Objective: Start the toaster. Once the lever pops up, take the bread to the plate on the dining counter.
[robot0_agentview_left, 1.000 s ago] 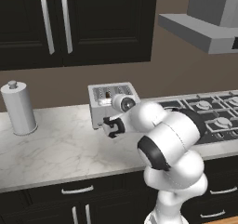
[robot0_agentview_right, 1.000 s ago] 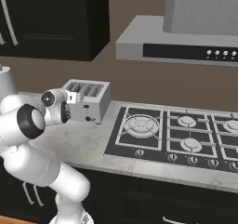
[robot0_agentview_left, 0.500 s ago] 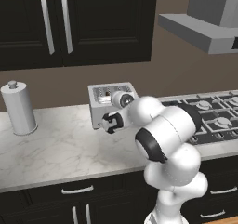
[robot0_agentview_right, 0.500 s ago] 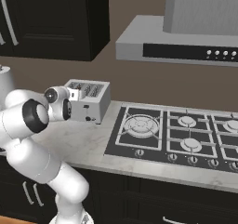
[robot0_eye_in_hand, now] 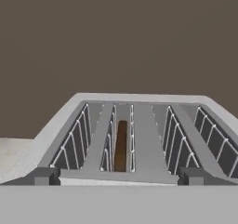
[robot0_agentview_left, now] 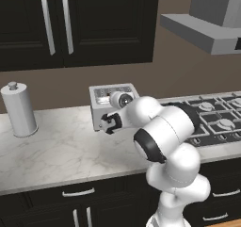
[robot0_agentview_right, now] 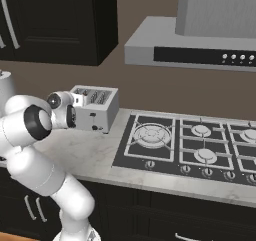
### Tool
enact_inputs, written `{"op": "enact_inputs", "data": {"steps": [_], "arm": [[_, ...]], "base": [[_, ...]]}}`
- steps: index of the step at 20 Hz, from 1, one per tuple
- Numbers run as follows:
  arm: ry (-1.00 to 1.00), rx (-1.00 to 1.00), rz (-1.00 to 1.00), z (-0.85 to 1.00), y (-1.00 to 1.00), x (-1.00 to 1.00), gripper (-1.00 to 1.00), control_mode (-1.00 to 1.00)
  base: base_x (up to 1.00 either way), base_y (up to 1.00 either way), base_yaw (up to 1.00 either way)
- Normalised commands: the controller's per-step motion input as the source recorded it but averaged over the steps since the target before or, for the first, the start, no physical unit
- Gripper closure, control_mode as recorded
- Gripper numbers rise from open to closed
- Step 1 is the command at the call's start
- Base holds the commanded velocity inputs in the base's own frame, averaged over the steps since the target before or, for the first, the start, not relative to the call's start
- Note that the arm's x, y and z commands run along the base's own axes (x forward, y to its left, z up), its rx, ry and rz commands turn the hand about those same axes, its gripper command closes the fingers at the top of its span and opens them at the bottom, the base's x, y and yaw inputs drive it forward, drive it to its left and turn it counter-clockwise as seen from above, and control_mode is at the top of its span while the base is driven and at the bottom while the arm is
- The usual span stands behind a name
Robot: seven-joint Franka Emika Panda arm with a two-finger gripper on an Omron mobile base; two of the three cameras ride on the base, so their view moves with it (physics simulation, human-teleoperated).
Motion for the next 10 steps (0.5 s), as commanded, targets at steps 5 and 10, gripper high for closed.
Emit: {"op": "enact_inputs", "data": {"steps": [5,10], "arm": [[0.0,0.0,0.0,0.0,0.12,0.03,-1.0,-1.0],[0.0,0.0,-0.01,0.0,0.01,0.04,-1.0,-1.0]], "base": [[0.0,0.0,0.0],[0.0,0.0,0.0]]}}
